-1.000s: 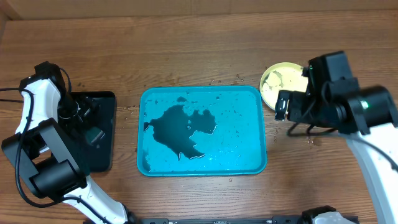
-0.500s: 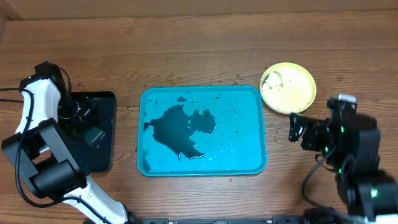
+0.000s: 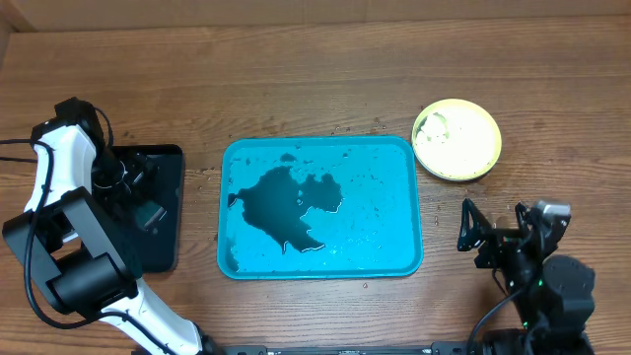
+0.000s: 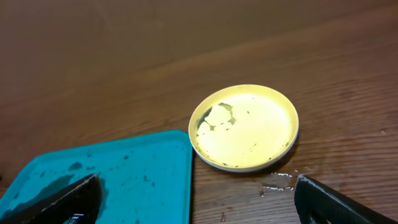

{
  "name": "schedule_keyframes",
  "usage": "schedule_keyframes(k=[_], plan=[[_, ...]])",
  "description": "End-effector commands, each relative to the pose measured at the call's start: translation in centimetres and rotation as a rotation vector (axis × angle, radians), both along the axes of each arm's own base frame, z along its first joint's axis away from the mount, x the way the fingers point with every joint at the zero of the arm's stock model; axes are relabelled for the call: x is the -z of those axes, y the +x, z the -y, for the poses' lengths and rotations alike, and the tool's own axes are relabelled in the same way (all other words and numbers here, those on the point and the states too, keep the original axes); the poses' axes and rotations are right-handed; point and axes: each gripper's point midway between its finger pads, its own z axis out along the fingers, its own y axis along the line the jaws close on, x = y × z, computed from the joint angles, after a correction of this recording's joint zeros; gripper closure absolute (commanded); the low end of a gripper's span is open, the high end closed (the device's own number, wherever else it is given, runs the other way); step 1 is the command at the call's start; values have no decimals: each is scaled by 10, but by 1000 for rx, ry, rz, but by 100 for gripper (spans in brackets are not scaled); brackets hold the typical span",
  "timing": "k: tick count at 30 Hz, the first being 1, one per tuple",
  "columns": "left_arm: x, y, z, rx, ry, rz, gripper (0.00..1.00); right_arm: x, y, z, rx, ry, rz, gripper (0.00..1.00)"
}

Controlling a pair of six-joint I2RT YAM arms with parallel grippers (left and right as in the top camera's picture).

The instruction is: Clean dirty plates on tray and stack at the side

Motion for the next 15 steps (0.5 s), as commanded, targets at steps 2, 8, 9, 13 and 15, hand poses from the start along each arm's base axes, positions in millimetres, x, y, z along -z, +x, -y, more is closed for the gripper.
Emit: schedule_keyframes(k=[2, 8, 9, 13, 15], plan=[[-10, 2, 0, 8, 13, 28, 0, 1, -2, 1, 2, 1, 87, 0], [-10, 3, 0, 8, 13, 28, 0, -1, -3, 1, 2, 5, 161, 0], [-10, 3, 0, 8, 13, 28, 0, -2, -3, 1, 2, 5, 174, 0], [-11, 3, 0, 8, 13, 29, 0, -4, -3, 1, 5, 6, 229, 0], [-10, 3, 0, 8, 13, 28, 0, -2, -1, 1, 4, 7, 233, 0]])
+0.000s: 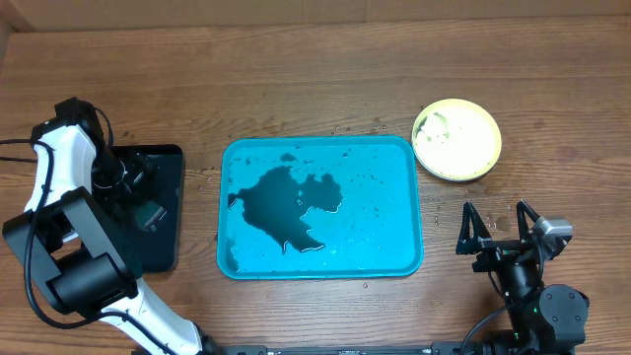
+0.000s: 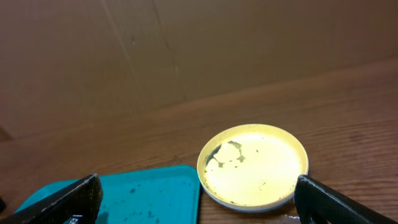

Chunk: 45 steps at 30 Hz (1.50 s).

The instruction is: Clean dirty plates on tray and stack at the side

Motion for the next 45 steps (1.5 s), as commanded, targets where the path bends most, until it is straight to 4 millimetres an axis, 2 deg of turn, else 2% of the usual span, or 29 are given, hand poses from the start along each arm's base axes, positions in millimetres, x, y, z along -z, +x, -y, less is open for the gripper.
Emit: schedule_keyframes(k=[1, 20, 25, 30, 35, 40, 45], plan=[[-10, 3, 0, 8, 12, 28, 0, 7, 3, 1, 5, 1, 11, 0], [-10, 3, 0, 8, 13, 28, 0, 19, 19, 0, 5, 5, 139, 0], [-10, 2, 0, 8, 13, 28, 0, 11, 18, 3, 21, 6, 173, 0], [-10, 3, 0, 8, 13, 28, 0, -13, 16, 8, 51, 11, 268, 0], [-10, 3, 0, 8, 13, 28, 0, -23, 14, 8, 52, -30, 316, 0], [-10, 2, 0, 8, 13, 28, 0, -15, 16, 9, 56, -47, 286, 0], [-10, 3, 0, 8, 13, 28, 0, 12, 19, 9, 53, -54, 174, 0]])
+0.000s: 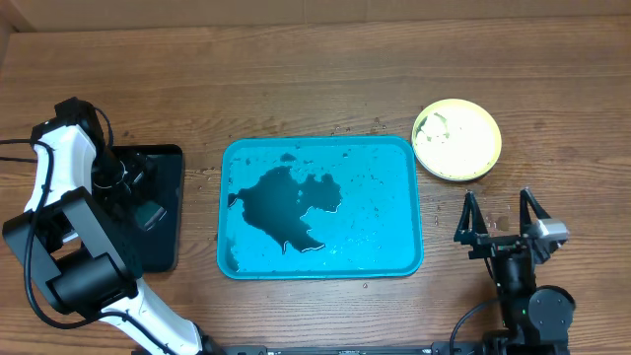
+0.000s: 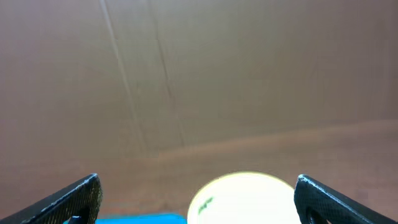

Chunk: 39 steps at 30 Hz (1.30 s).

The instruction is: Clean dirty plates on tray and stack at the side

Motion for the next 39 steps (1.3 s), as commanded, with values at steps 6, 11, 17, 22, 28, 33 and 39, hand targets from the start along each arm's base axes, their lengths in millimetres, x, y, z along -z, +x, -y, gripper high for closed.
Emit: schedule_keyframes(k=[6, 11, 17, 22, 28, 33, 39], plan=[[-10, 3, 0, 8, 12, 28, 0, 33, 1, 4, 23, -15, -123, 0], [-10, 2, 0, 8, 13, 28, 0, 33, 1, 4, 22, -14, -124, 0], [-10, 3, 0, 8, 13, 28, 0, 33, 1, 4, 23, -14, -124, 0], [-11, 3, 0, 8, 13, 29, 0, 33, 1, 4, 22, -14, -124, 0], [-10, 3, 0, 8, 13, 28, 0, 33, 1, 4, 23, -14, -124, 0], [-10, 3, 0, 8, 13, 28, 0, 33, 1, 4, 23, -14, -124, 0], [-10, 3, 0, 8, 13, 28, 0, 33, 1, 4, 22, -14, -124, 0]])
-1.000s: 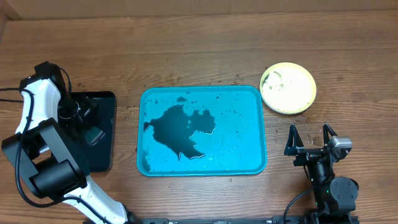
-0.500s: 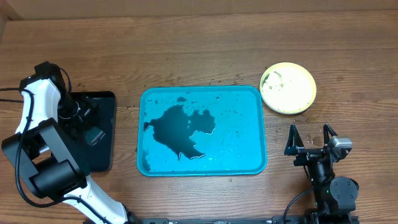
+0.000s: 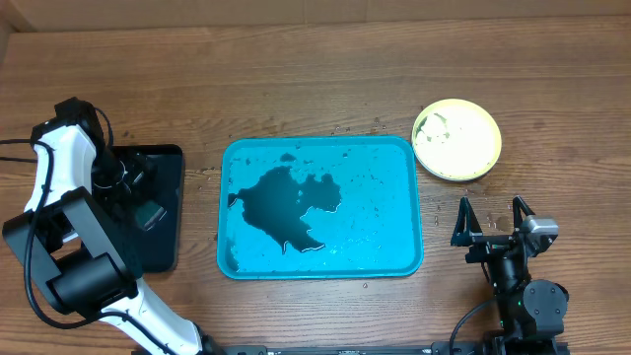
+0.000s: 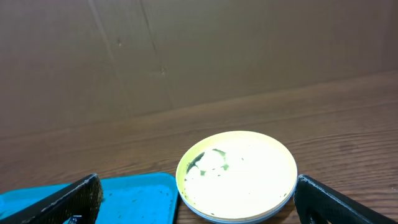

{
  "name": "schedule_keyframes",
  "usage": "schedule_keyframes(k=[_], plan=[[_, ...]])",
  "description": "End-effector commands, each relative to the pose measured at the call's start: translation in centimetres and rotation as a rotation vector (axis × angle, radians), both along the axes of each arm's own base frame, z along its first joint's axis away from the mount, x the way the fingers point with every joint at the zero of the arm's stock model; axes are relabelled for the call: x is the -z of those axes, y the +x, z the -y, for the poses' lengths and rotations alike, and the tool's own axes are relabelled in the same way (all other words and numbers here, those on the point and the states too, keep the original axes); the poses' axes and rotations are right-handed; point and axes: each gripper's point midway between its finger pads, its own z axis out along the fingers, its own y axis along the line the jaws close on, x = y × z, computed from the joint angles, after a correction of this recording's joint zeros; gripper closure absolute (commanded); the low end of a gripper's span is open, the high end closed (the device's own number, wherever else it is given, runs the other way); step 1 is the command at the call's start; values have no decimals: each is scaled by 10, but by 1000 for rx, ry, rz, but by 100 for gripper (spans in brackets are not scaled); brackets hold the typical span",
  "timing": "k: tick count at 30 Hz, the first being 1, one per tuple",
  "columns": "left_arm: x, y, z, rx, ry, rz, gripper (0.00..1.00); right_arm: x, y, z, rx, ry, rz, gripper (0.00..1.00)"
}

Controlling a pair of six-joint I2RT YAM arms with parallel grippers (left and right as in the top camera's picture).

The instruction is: Clean dirty plates on tray and stack at the side

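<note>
A pale yellow plate (image 3: 456, 139) (image 4: 237, 176) with green smears on its upper left lies on the table just off the tray's far right corner. The teal tray (image 3: 320, 207) (image 4: 124, 199) holds a dark puddle and specks. My right gripper (image 3: 490, 224) (image 4: 198, 214) stands open near the table's front edge, short of the plate, with nothing between its fingers (image 4: 68, 202). My left gripper (image 3: 128, 176) rests over the black pad; its jaws are hard to read from above.
A black pad (image 3: 148, 209) lies left of the tray, under the left arm. Water drops dot the wood between tray and plate. A brown cardboard wall (image 4: 186, 50) rises behind the table.
The right wrist view has dropped, so the whole plate shows again. Overhead, the right gripper sits slightly further left. The left arm, tray and plate are unchanged.
The right gripper stood open near the tray's right edge, looking down on the plate. It then sat further back with its view raised, until only the plate's rim showed. Now the plate is back in full view. The plate never moved.
</note>
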Motion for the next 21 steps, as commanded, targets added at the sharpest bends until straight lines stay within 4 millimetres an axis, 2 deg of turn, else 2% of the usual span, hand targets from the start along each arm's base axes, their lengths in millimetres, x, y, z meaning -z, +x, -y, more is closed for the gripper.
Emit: schedule_keyframes(k=[1, 11, 14, 18, 21], plan=[[-10, 3, 0, 8, 13, 28, 0, 1, 0, 2, 10, -7, 6, 0], [-10, 3, -2, 34, 20, 27, 0, 1, 0, 2, 10, -7, 6, 0], [-15, 21, -5, 35, 31, 111, 0, 1, 0, 2, 10, -8, 6, 0], [-36, 42, -9, 64, 58, 239, 0, 1, 0, 2, 10, -7, 6, 0], [-75, 70, -5, 172, 74, 430, 0, 1, 0, 2, 10, -7, 6, 0]])
